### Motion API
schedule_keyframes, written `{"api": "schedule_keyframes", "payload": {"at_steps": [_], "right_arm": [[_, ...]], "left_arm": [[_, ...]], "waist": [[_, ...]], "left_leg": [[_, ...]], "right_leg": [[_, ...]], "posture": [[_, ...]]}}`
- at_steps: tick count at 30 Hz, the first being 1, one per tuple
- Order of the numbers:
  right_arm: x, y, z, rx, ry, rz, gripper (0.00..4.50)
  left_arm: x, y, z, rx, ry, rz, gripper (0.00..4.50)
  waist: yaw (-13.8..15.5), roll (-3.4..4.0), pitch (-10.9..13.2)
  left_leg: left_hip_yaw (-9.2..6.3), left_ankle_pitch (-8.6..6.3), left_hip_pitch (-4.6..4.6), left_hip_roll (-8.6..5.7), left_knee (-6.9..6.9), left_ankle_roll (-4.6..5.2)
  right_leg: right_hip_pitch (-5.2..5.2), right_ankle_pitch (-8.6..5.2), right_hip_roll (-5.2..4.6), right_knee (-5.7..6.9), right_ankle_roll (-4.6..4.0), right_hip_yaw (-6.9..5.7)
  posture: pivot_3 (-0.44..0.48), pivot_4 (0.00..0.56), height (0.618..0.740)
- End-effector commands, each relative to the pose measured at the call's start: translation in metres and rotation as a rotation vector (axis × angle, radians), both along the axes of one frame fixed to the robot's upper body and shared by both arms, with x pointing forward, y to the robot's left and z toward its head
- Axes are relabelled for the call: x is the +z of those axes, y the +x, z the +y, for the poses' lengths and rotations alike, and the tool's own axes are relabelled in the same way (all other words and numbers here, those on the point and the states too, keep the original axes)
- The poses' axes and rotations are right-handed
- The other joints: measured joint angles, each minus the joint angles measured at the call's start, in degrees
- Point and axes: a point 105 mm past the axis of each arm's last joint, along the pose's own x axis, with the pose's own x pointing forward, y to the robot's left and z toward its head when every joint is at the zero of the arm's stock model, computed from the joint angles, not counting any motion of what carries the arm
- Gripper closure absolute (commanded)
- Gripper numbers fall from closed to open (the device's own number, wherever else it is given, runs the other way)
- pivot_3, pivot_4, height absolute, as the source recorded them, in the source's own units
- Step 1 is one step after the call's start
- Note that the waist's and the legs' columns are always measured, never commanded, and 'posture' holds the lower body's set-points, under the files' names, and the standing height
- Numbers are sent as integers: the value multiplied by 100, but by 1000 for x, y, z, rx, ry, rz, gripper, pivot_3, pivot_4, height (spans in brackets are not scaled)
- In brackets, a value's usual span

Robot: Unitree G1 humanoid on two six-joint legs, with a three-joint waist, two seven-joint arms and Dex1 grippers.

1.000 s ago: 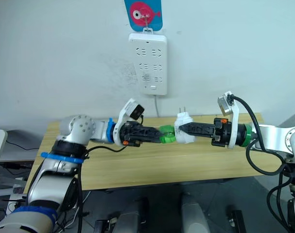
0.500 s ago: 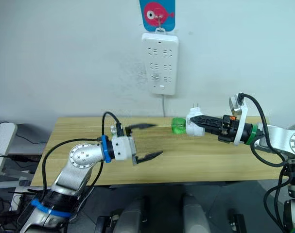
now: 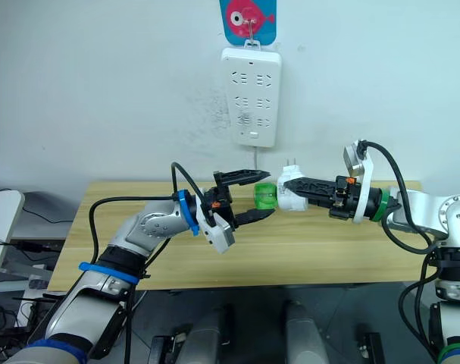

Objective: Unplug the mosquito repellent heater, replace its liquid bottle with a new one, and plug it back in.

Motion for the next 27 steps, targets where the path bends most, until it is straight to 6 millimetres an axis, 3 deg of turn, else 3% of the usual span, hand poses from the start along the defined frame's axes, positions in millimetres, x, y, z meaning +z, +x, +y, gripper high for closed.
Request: {"api": "schedule_keyframes", "payload": {"at_steps": [1,6,12,15,18,21,22,24,27], "right_arm": [[12,-7,2,23,22,-50,1524],[10,-8,1,18,20,-51,1524],[10,-9,0,18,16,-50,1524],[9,-11,-2,32,-11,-46,1524],[6,-22,-3,86,-78,-55,1524],[6,-23,-3,99,-79,-52,1524],[7,-22,-2,99,-72,-50,1524],[8,-20,-1,100,-59,-51,1524],[13,-10,0,60,-16,-53,1524]], "left_arm": [[8,-5,-4,-44,-38,-22,617],[11,-7,-3,-57,-58,-6,2125],[14,-14,-6,-120,-97,161,2265],[11,-24,-9,-226,-69,579,2265],[14,-23,-3,-280,-11,1250,2265],[7,-37,5,-385,58,1947,2265],[11,-37,7,-434,67,2097,2265],[18,-29,9,-488,35,2275,2265],[12,-24,8,-458,5,2343,2265]], "waist": [[-9,0,0],[-36,0,0],[-49,0,0],[-90,1,1],[-123,5,5],[-154,9,10],[-159,9,10],[-168,11,11],[-169,11,11]], "left_leg": [[0,0,0,0,0,0],[-2,0,1,1,1,1],[-3,1,0,2,10,1],[-7,1,0,2,10,1],[-49,1,-2,2,13,1],[-76,1,-6,12,36,1],[-83,1,-3,17,43,1],[-86,0,-6,25,62,2],[-84,0,-5,15,66,2]], "right_leg": [[1,0,0,-1,0,0],[0,0,0,2,1,0],[2,0,1,5,1,0],[1,0,1,7,0,2],[1,-1,2,11,-1,-2],[10,-4,25,15,2,-11],[17,-20,35,15,29,-13],[18,-22,64,15,29,-13],[15,-22,81,17,28,-13]], "posture": [[-148,296,740],[-153,299,740],[-152,300,740],[-148,302,740],[-143,303,740],[-119,296,740],[-119,296,740],[-129,291,740],[-141,292,740]]}}
